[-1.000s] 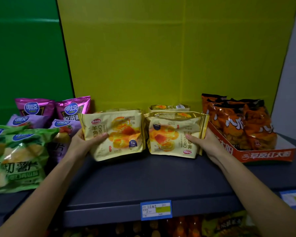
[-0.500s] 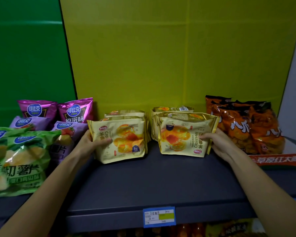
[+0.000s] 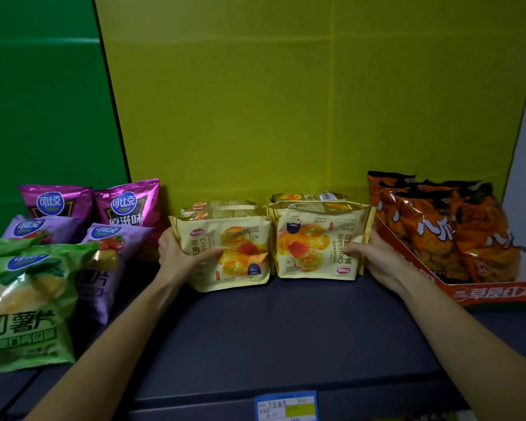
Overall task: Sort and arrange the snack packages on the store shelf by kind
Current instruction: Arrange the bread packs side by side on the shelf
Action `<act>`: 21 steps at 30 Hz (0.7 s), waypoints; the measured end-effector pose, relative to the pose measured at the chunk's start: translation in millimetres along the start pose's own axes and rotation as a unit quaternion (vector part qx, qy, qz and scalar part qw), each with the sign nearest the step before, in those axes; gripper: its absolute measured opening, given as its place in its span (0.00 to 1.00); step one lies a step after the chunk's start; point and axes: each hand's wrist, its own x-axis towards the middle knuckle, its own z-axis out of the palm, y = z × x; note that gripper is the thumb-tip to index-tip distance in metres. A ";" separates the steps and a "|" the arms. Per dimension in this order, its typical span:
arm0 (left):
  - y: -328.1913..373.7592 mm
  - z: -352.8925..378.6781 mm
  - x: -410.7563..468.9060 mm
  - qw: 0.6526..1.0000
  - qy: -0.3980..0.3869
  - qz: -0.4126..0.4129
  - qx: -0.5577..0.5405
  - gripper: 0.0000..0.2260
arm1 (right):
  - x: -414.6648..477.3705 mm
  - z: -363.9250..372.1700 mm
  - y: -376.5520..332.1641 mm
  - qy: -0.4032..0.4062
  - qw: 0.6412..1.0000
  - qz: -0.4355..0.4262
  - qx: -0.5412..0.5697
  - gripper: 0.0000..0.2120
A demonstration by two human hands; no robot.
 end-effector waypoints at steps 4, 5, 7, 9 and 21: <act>-0.9 -7.3 3.6 0.996 -0.029 -0.015 -0.077 0.60 | 5.4 -6.3 -2.3 -0.026 0.999 -0.018 0.005 0.43; 0.7 -6.8 2.4 0.995 -0.046 -0.018 -0.090 0.61 | 6.6 -4.7 -3.0 -0.031 0.999 -0.018 0.001 0.45; 2.9 -2.9 -0.7 0.992 -0.076 -0.022 -0.102 0.60 | 11.3 -1.4 -0.7 -0.031 0.999 -0.018 0.000 0.47; 1.2 1.2 -0.9 0.990 -0.091 -0.029 -0.103 0.52 | 15.1 2.3 3.6 -0.023 0.999 -0.022 -0.002 0.52; 6.6 7.0 -4.3 0.988 -0.089 -0.022 -0.122 0.54 | 12.4 3.1 9.1 -0.021 1.000 -0.018 -0.011 0.44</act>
